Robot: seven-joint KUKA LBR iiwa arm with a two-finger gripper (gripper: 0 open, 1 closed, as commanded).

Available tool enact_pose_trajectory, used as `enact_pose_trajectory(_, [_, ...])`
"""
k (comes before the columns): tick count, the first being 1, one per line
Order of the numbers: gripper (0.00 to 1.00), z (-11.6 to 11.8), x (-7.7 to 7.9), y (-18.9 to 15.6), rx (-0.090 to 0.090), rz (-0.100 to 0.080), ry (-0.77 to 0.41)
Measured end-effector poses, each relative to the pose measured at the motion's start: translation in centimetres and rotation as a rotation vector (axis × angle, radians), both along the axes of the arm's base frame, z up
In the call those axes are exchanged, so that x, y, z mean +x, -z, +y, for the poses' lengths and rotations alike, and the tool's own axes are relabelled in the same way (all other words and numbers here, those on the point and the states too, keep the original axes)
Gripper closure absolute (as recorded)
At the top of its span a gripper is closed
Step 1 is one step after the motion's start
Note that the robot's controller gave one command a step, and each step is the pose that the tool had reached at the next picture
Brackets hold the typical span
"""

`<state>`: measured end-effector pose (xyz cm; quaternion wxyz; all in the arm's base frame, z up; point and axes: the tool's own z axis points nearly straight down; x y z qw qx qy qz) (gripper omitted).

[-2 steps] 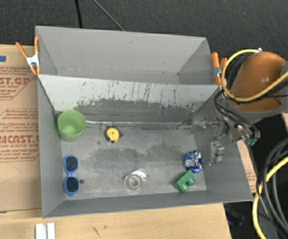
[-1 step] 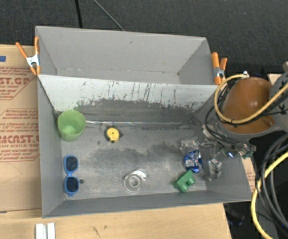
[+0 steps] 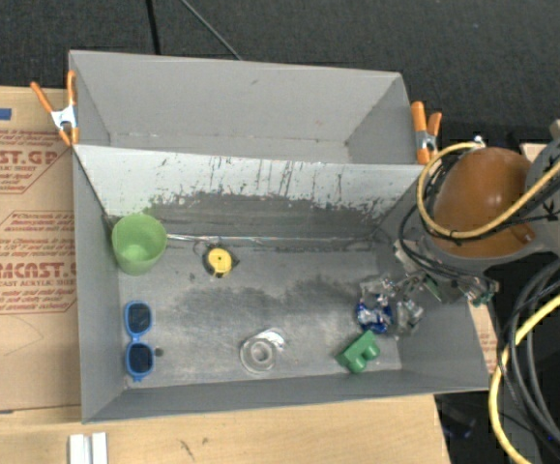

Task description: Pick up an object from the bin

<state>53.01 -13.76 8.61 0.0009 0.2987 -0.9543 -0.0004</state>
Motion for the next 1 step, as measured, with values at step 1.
enact_pose_trajectory(1, [1.0, -0.44, 2.2, -19.6, -0.002, -0.014, 0.031])
